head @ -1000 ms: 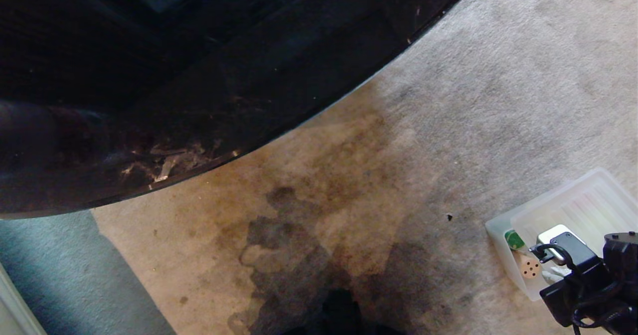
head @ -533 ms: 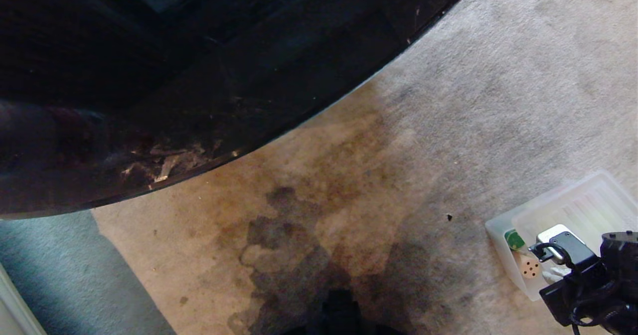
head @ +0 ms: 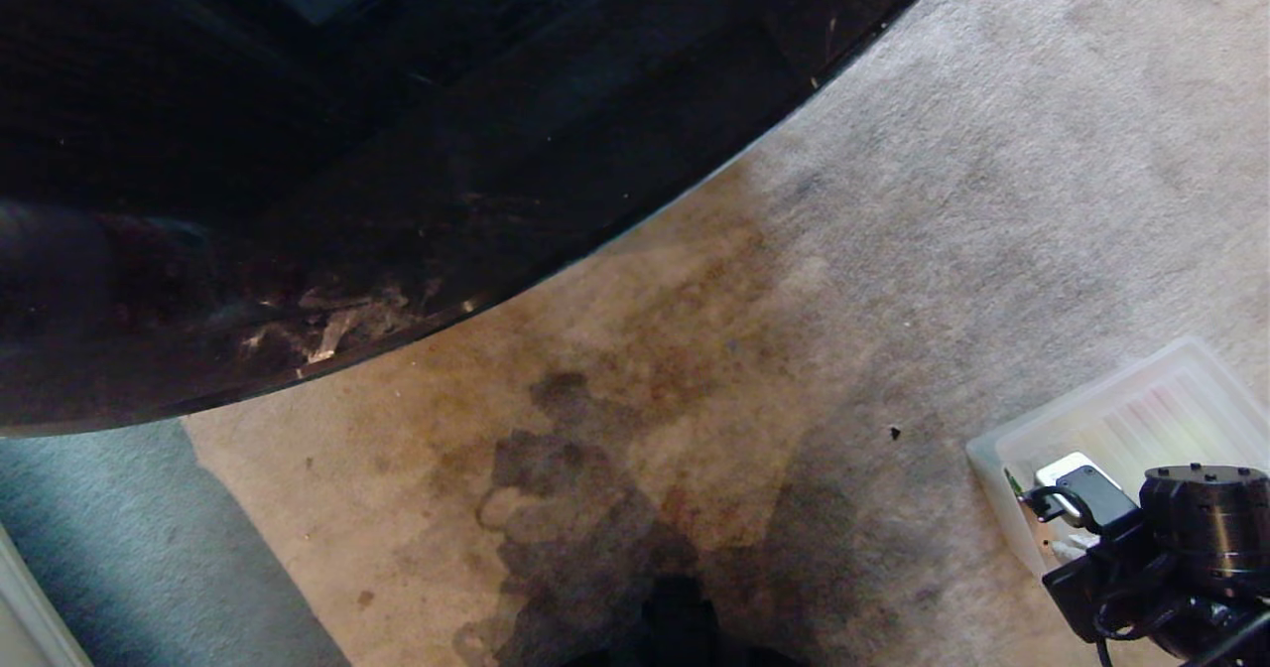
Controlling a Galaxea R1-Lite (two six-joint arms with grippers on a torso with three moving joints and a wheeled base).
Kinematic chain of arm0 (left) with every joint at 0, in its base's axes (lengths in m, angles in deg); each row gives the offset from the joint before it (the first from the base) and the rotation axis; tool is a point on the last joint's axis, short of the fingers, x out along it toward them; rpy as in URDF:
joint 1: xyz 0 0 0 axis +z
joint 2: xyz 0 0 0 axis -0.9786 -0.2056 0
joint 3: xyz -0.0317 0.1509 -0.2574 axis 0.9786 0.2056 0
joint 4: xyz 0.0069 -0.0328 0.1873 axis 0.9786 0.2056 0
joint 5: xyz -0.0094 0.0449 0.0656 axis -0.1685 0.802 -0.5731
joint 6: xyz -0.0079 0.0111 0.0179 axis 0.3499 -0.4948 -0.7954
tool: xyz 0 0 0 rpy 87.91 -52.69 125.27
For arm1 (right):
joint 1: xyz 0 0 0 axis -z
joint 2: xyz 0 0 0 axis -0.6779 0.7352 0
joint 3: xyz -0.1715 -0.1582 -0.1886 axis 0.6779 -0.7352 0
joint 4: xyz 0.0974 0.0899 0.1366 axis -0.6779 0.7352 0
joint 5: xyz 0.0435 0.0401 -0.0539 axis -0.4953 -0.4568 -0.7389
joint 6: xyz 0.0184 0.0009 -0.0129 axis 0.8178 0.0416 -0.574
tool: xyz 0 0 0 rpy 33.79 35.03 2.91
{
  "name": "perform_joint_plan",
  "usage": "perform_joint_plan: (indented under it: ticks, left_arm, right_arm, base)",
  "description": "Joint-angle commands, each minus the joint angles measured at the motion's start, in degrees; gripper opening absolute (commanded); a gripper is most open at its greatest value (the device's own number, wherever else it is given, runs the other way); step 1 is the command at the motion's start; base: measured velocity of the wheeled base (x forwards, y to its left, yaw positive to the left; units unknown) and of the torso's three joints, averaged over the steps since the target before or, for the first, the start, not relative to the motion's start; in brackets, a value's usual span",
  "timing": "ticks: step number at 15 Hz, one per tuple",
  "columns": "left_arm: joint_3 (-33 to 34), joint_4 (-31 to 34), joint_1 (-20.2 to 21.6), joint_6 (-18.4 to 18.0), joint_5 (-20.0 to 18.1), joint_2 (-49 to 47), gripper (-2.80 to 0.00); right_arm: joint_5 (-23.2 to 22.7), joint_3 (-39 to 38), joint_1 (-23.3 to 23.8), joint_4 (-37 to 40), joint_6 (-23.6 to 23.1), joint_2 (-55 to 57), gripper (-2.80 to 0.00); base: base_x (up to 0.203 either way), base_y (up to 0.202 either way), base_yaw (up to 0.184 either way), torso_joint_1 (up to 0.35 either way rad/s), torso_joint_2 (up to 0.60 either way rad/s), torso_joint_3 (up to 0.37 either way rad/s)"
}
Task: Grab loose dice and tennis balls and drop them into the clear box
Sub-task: Close the lid
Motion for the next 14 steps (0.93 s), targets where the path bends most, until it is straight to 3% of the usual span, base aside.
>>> perform_joint_plan:
  ticks: [1, 8, 9, 14]
  left_arm:
    - [0.0, 0.0, 0.0, 0.0, 0.0, 0.0, -2.8]
    - [0.0, 0.0, 0.0, 0.0, 0.0, 0.0, -2.8]
    - [0.0, 0.0, 0.0, 0.0, 0.0, 0.0, -2.8]
    - [0.0, 0.0, 0.0, 0.0, 0.0, 0.0, -2.8]
  right_arm:
    - [0.1, -0.1, 0.0, -0.5, 0.0, 3.5, -2.8]
    - [0.0, -0.5, 1.4, -2.1, 0.5, 6.0, -2.8]
    - [0.0, -0.5, 1.4, -2.1, 0.5, 6.0, 0.0]
    - [-0.2, -2.2, 2.9, -1.5, 0.4, 6.4, 0.0]
  base:
    - [0.0, 0.0, 0.0, 0.0, 0.0, 0.0]
    - [0.0, 0.0, 0.0, 0.0, 0.0, 0.0]
    - [0.0, 0.0, 0.0, 0.0, 0.0, 0.0]
    - [0.0, 0.0, 0.0, 0.0, 0.0, 0.0]
